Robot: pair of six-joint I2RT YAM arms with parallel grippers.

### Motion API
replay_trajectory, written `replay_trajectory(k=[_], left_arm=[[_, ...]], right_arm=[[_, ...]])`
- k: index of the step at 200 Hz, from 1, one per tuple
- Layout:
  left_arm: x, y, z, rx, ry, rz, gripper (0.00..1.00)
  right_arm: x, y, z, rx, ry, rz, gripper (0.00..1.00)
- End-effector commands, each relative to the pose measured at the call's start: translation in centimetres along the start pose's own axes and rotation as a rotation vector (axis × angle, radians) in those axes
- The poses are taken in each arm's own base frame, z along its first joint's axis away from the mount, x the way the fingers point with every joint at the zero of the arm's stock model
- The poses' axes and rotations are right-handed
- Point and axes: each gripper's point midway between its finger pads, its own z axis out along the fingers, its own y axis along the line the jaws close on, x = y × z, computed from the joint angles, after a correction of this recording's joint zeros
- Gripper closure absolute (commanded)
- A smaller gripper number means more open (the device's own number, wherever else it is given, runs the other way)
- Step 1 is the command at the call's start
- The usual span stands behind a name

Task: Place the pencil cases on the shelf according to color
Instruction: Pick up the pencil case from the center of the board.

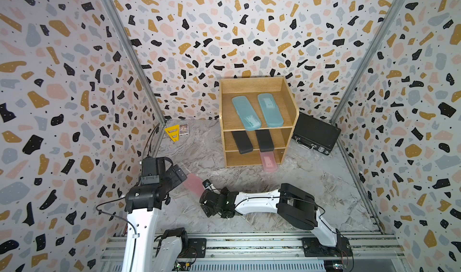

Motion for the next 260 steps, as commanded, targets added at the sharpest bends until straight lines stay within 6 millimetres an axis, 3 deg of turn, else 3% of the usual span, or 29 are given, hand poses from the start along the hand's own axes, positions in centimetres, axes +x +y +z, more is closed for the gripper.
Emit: replay_trajectory(k=[1, 62, 92, 108, 132, 159, 189, 260], left_arm=[[-0.3, -0.1, -0.1, 0.015, -0.026, -0.003, 0.0], [-0.6, -0.3, 0.2, 0.02, -0.036, -0.016, 0.0], [-0.6, -0.5, 0.2, 0.033, -0.036, -0.024, 0.0], [-0.3, -0.7, 0.3, 0.045, -0.027, -0.024, 0.0], [-0.2, -0.8, 0.2, 0.056, -0.026, -0.029, 0.0], [-0.1, -1.1, 0.1, 0.083, -0.03, -0.037, 0.0], [0.2, -1.4, 0.3, 0.098, -0.015, -0.044, 0.0], [0.5, -2.6, 1.2, 0.144, -0.003, -0.056, 0.0]], right_arm=[[7.1, -2.0, 2.8, 0.033, 0.233, -0.209, 0.0], [8.7, -2.3, 4.3, -0.003, 0.277, -0.239, 0.03], [10.4, -3.5, 4.4, 0.028, 0.288, -0.217, 0.16], [10.9, -4.4, 4.1, 0.062, 0.283, -0.213, 0.29], [10.8, -5.4, 3.4, 0.093, 0.251, -0.201, 0.4], [9.9, -6.5, 1.3, 0.117, 0.184, -0.158, 0.49], [9.5, -8.3, -2.2, 0.147, 0.138, -0.112, 0.53], [13.1, -13.1, -8.5, 0.223, 0.128, -0.013, 0.54]])
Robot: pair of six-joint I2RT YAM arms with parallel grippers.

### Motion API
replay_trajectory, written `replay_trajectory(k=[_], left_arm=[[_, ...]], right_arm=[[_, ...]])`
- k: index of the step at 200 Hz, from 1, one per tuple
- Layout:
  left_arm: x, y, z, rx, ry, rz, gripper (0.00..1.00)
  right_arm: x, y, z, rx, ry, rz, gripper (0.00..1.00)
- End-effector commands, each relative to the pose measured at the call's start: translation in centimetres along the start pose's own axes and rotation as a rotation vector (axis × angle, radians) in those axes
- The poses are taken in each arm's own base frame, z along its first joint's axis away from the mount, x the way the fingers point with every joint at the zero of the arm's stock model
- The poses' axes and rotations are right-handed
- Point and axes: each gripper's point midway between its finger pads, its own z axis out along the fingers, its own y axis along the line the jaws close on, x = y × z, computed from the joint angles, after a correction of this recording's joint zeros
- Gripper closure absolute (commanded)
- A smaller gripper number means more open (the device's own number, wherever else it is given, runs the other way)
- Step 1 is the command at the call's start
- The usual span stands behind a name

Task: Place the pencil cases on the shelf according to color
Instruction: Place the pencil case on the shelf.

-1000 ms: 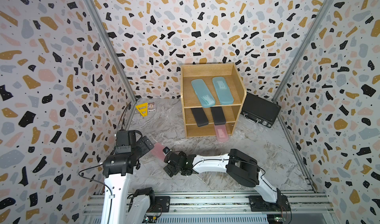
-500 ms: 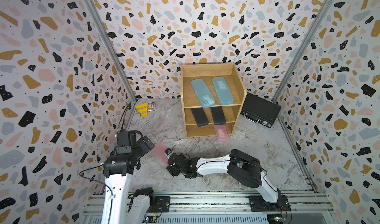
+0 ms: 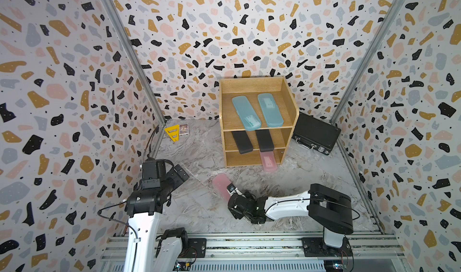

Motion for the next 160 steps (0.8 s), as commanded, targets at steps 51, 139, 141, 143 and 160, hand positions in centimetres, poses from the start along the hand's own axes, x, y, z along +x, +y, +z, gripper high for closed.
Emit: replay_trajectory(k=[51, 139, 141, 143, 160], left_arm=[[0.5, -2.2, 1.8, 0.032, 0.001, 0.056, 0.0], [2.3, -3.5, 4.5, 0.021, 0.01, 0.11, 0.0], [2.3, -3.4, 4.5, 0.02, 0.008, 0.11, 0.0], [2.3, -3.4, 4.5, 0.02, 0.009, 0.111, 0.0], [2.3, -3.3, 4.7, 0.015, 0.005, 0.112, 0.0]], right_arm=[[5.4, -7.0, -4.1, 0.178, 0.07, 0.072, 0.56], [0.7, -8.9, -4.8, 0.134, -0.122, 0.23, 0.58], [0.7, -8.9, -4.8, 0.133, -0.127, 0.23, 0.58], [0.5, -8.8, -4.8, 0.131, -0.131, 0.231, 0.58], [-0.3, -8.7, -4.8, 0.122, -0.145, 0.222, 0.58]])
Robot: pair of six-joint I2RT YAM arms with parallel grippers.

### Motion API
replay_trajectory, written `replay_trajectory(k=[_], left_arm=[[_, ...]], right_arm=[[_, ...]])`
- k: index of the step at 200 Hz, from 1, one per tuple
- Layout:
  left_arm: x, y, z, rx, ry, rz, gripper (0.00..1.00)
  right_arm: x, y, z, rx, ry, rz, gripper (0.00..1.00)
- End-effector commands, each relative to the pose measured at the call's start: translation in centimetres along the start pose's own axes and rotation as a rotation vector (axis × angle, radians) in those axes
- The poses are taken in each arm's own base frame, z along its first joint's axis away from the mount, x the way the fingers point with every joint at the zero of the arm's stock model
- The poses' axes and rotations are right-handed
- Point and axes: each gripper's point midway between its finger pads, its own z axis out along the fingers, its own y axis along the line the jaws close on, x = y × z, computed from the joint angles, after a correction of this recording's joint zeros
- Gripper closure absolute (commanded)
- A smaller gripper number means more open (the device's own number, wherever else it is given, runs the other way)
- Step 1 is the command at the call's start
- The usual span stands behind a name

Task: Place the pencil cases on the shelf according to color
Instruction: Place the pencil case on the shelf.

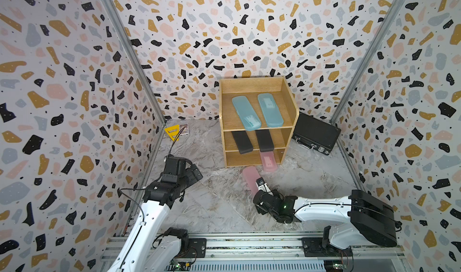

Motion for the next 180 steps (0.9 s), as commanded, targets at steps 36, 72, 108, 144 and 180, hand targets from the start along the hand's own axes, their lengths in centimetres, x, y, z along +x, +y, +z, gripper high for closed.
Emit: replay_trajectory(k=[36, 72, 108, 144, 180], left_arm=[[-1.0, -0.3, 0.6, -0.001, -0.052, -0.007, 0.0], [-0.7, -0.3, 1.4, -0.006, -0.045, -0.002, 0.0], [-0.7, -0.3, 2.0, -0.015, -0.036, 0.009, 0.0], [-0.5, -0.4, 2.5, -0.018, -0.023, 0.017, 0.0], [-0.2, -0.4, 3.1, -0.02, -0.009, 0.029, 0.0]], right_arm=[[-4.5, 0.7, 0.8, -0.039, -0.056, 0.066, 0.58], [-7.5, -0.2, 3.4, -0.015, -0.034, 0.137, 0.59], [-10.5, 0.3, 6.3, 0.001, -0.036, 0.183, 0.6], [-12.1, 0.7, 8.8, 0.025, -0.017, 0.199, 0.53], [-12.3, 0.2, 9.8, 0.049, -0.01, 0.206, 0.29]])
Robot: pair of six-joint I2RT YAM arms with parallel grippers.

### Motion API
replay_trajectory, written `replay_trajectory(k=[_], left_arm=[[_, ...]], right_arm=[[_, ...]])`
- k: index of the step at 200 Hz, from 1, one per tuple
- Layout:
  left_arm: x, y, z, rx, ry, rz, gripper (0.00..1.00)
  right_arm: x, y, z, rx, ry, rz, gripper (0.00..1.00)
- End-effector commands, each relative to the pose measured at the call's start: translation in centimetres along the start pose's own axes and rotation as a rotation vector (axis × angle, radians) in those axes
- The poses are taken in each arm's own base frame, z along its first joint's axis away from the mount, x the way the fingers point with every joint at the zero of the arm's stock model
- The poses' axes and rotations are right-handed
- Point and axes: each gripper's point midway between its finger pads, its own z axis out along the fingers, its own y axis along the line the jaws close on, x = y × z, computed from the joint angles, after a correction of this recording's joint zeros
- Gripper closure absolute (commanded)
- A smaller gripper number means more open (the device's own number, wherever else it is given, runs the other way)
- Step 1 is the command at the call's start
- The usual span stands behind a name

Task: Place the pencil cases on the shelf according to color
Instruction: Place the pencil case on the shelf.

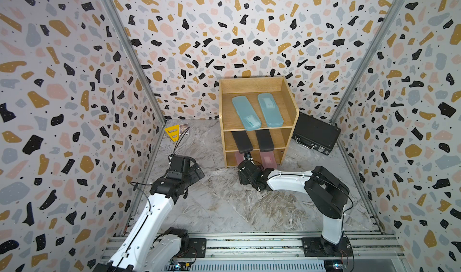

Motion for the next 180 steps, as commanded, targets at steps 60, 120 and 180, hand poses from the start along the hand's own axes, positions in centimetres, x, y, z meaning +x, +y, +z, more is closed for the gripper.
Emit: replay_trajectory(k=[60, 120, 180], left_arm=[[-0.1, -0.5, 0.1, 0.021, -0.011, 0.028, 0.0], [-0.1, -0.5, -1.0, 0.043, -0.023, 0.033, 0.0], [-0.2, -0.2, -1.8, 0.047, -0.048, 0.026, 0.0]], right_arm=[[-1.3, -1.0, -2.8, -0.001, 0.014, -0.006, 0.14], [-0.3, -1.4, -4.1, -0.025, 0.039, 0.0, 0.01], [3.8, -4.1, -7.3, -0.068, 0.044, 0.064, 0.18]])
